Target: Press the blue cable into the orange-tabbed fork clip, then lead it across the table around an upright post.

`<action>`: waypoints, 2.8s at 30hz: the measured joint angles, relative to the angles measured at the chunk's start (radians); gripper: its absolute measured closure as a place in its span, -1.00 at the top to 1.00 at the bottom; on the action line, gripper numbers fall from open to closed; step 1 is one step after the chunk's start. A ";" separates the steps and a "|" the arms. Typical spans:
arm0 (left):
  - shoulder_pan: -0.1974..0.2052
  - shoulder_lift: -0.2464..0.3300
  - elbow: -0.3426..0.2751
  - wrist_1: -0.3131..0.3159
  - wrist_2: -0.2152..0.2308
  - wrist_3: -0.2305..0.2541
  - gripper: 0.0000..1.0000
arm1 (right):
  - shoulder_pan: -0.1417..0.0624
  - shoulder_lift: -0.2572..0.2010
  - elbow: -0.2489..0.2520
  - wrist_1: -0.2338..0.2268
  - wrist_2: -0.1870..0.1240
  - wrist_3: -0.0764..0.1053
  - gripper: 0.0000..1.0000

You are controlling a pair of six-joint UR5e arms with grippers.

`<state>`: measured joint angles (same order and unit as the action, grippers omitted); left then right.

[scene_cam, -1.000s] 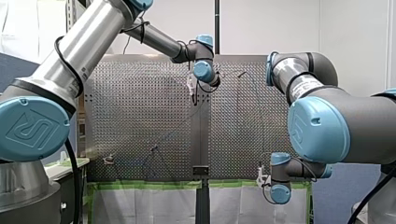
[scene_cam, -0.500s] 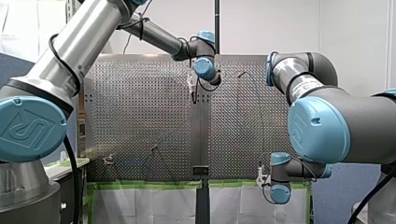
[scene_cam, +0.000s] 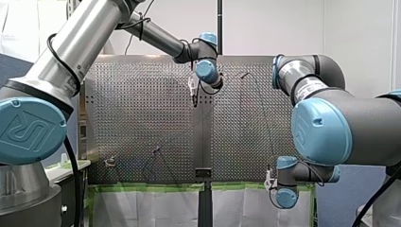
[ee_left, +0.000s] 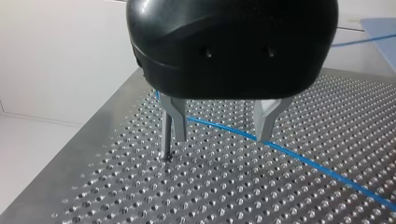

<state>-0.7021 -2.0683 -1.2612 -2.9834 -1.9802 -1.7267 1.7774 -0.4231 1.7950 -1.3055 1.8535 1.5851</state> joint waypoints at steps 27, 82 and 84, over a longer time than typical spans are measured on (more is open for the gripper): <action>0.035 0.000 -0.001 0.009 -0.004 -0.006 0.40 | 0.168 0.034 0.049 -0.219 0.077 -0.196 -1.00; 0.046 0.000 0.000 -0.013 0.053 0.022 0.51 | 0.137 0.000 -0.107 0.076 0.054 -0.137 -1.00; 0.046 0.000 0.000 -0.018 0.054 0.036 0.51 | 0.137 0.000 -0.108 0.077 0.054 -0.137 -1.00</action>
<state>-0.6564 -2.0683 -1.2608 -3.0010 -1.9260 -1.6908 1.9141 -0.4228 1.6871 -1.2283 1.9071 1.4484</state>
